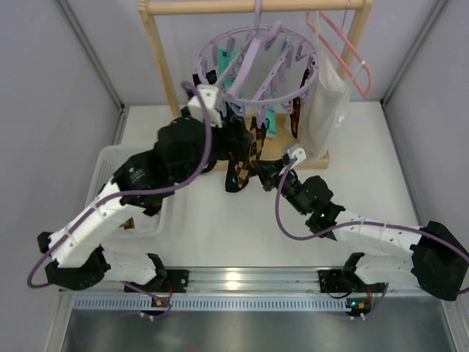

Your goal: Remove the socks clipped to the hanger

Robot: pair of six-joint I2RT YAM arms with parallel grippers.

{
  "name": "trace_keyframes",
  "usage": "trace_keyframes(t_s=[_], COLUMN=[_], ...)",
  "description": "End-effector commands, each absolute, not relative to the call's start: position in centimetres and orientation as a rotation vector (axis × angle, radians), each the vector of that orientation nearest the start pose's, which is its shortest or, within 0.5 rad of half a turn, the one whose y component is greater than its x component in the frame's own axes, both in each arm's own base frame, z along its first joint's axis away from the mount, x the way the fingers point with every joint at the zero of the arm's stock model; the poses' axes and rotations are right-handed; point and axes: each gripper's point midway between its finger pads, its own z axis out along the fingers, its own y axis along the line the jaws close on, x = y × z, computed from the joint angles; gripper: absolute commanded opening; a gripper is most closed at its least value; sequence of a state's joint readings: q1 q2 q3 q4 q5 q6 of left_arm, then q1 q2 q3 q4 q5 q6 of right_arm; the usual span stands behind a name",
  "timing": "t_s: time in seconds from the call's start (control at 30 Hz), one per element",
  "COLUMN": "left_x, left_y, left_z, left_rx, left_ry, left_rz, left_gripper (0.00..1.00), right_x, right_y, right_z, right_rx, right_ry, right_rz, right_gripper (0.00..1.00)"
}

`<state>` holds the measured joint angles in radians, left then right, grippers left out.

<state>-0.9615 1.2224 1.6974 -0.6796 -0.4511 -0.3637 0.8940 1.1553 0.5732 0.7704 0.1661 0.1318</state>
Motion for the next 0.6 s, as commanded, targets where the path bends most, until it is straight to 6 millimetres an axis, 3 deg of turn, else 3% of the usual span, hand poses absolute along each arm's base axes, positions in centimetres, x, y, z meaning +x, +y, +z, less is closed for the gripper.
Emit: trace_keyframes(t_s=[0.0,0.07,0.1,0.17,0.37,0.57], left_x=[26.2,27.5,28.0,29.2,30.9,32.6], left_y=[-24.4,-26.0,-25.0,-25.6,-26.0,-26.9], left_z=[47.7,47.1,48.0,46.9,46.5,44.1], left_rx=[0.090,0.110,0.065,0.057,0.027,0.017], left_ry=[1.670,1.681,1.660,1.669,1.661,1.679], left_rz=[-0.321,-0.240,-0.169,-0.066,0.080,0.196], left_gripper=[0.99,0.98,0.99,0.99,0.98,0.97], right_x=[27.6,26.9,26.7,26.7,26.6,26.2], right_y=[30.3,31.3,31.6,31.6,32.0,33.2], right_z=[30.2,29.9,29.9,30.0,30.5,30.7], right_rx=[-0.307,-0.313,-0.311,-0.307,-0.312,-0.348], right_ry=[1.320,1.326,1.323,1.323,1.317,1.313], right_rz=[0.659,0.669,0.679,0.679,0.676,0.678], right_gripper=[0.00,0.00,0.00,0.00,0.00,0.00])
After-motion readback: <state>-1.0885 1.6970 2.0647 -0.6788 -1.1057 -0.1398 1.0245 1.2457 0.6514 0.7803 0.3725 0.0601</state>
